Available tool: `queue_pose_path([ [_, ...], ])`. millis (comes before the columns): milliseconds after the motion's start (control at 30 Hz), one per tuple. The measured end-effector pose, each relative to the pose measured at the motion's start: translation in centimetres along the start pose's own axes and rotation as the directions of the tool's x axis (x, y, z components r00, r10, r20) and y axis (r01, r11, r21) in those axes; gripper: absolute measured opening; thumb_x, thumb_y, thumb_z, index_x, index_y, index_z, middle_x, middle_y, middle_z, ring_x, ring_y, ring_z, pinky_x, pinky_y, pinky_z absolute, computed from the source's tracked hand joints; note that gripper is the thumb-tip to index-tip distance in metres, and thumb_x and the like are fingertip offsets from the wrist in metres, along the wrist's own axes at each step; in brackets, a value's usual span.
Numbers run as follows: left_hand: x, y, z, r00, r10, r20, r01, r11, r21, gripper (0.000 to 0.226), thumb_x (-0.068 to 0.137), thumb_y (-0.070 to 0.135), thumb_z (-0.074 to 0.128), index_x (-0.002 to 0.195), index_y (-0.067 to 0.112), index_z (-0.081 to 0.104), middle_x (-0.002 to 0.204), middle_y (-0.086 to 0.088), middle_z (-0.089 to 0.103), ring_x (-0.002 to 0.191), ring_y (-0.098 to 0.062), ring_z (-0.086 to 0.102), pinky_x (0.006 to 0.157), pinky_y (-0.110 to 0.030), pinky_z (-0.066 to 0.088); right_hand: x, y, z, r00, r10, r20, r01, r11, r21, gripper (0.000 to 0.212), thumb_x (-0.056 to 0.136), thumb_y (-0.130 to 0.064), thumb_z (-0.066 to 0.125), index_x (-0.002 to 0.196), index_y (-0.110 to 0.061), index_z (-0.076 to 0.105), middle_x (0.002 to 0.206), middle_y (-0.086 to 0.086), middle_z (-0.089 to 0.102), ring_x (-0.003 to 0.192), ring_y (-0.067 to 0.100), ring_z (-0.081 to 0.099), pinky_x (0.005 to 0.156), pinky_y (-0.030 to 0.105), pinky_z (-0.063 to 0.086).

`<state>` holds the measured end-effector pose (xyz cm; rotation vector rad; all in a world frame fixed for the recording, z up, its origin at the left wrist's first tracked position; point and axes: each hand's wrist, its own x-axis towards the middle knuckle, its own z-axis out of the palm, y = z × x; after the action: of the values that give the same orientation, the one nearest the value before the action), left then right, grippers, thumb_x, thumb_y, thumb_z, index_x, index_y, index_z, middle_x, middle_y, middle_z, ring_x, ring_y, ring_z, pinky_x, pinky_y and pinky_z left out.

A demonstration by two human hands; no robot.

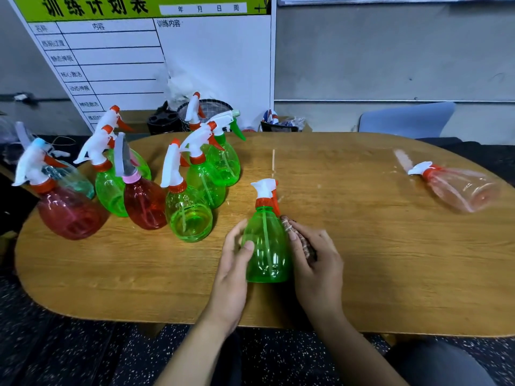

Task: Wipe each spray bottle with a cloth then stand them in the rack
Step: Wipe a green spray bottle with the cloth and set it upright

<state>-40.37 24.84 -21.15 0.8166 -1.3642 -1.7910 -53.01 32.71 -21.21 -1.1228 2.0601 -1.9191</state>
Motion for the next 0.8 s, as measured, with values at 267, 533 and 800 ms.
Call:
queue_pose_path([
  [267, -0.4, 0.2, 0.4, 0.998, -0.001, 0.059, -0.002, 0.999, 0.053, 0.11, 0.059, 0.073, 0.092, 0.149, 0.027, 0.047, 0.135, 0.001, 0.073, 0.126, -0.015, 0.068, 0.102, -0.03, 0.054, -0.3, 0.3, 0.2, 1.0, -0.004, -0.024, 0.005, 0.999, 0.045, 0.026, 0.104, -0.03, 0.063, 0.125, -0.023, 0.075, 0.1, -0.006, 0.07, 0.092, 0.013, 0.068, 0.078, 0.023, 0.052],
  [533, 0.1, -0.2, 0.1, 1.0, 0.017, 0.005, -0.016, 0.995, -0.098, 0.076, 0.074, 0.033, 0.089, 0.142, 0.03, 0.055, 0.133, -0.003, 0.074, 0.125, -0.02, 0.07, 0.096, -0.025, 0.057, -0.3, 0.4, 0.4, 0.999, 0.027, -0.022, -0.026, 0.998, 0.057, 0.025, 0.103, -0.034, 0.065, 0.124, -0.025, 0.076, 0.103, -0.01, 0.071, 0.095, 0.013, 0.069, 0.079, 0.023, 0.053],
  [800, 0.0, 0.3, 0.7, 0.996, 0.046, 0.076, -0.045, 0.999, -0.022, 0.059, 0.091, 0.034, 0.063, 0.148, 0.032, 0.049, 0.132, 0.013, 0.074, 0.125, -0.008, 0.068, 0.102, -0.029, 0.057, -0.4, 0.1, 0.2, 0.999, 0.013, -0.041, -0.01, 0.998, 0.064, 0.033, 0.101, -0.041, 0.062, 0.126, -0.025, 0.075, 0.102, -0.008, 0.07, 0.094, 0.016, 0.068, 0.079, 0.025, 0.054],
])
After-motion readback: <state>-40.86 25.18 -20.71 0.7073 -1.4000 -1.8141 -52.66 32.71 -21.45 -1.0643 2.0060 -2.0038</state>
